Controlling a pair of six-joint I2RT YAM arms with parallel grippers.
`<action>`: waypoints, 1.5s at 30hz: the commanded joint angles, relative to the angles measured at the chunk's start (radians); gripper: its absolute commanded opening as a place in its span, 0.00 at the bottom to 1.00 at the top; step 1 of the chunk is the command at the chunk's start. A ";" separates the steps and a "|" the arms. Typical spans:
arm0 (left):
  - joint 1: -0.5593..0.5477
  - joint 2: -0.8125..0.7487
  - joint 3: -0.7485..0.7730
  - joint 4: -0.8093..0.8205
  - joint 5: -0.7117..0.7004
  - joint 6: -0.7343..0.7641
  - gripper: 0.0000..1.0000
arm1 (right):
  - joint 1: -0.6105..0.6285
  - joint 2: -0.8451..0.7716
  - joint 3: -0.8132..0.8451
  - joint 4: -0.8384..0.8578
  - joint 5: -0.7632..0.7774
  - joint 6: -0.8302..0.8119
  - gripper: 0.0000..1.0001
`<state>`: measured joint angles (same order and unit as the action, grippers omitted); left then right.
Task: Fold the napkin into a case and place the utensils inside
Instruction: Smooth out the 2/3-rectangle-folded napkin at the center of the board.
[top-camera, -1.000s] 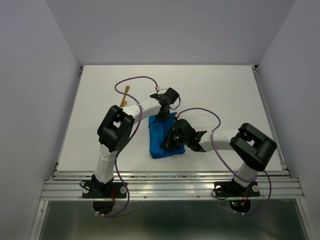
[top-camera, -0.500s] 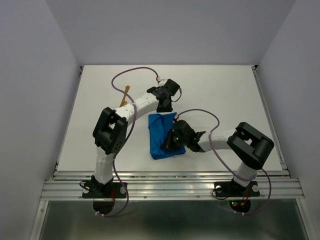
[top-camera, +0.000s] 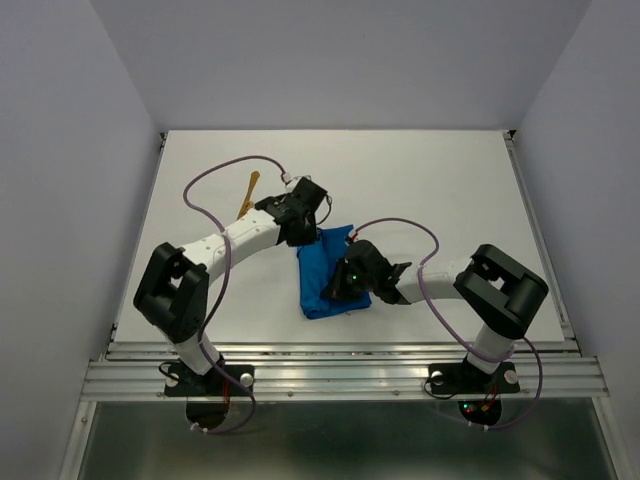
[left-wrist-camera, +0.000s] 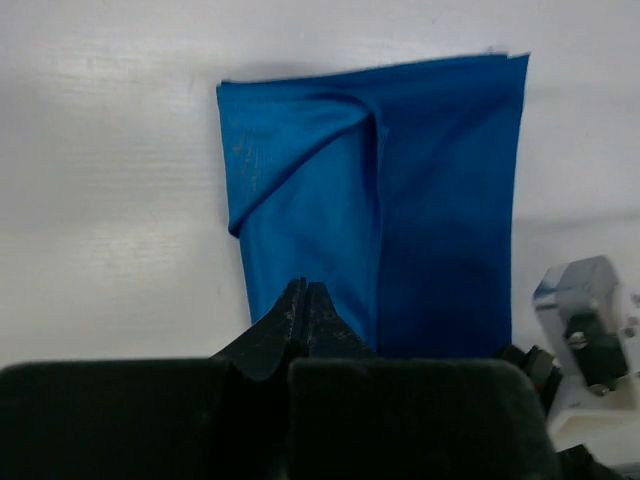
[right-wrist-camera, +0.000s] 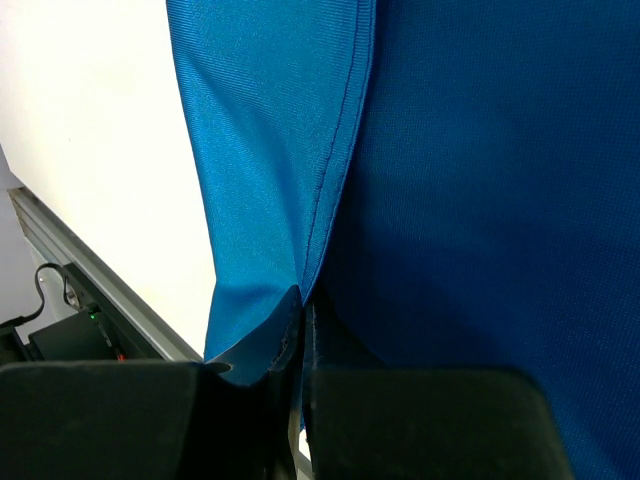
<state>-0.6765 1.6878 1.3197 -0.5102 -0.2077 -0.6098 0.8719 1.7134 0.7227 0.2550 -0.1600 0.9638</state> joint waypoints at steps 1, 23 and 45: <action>-0.003 -0.121 -0.179 0.082 0.091 -0.041 0.00 | 0.007 0.009 0.001 0.006 0.028 -0.019 0.01; -0.046 -0.316 -0.694 0.389 0.427 -0.128 0.00 | 0.007 0.006 0.015 -0.010 0.051 -0.013 0.01; -0.058 -0.407 -0.698 0.275 0.424 -0.116 0.00 | 0.007 -0.001 0.007 -0.010 0.056 -0.008 0.01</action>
<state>-0.7273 1.2911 0.6289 -0.2173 0.2031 -0.7265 0.8719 1.7134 0.7231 0.2543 -0.1421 0.9646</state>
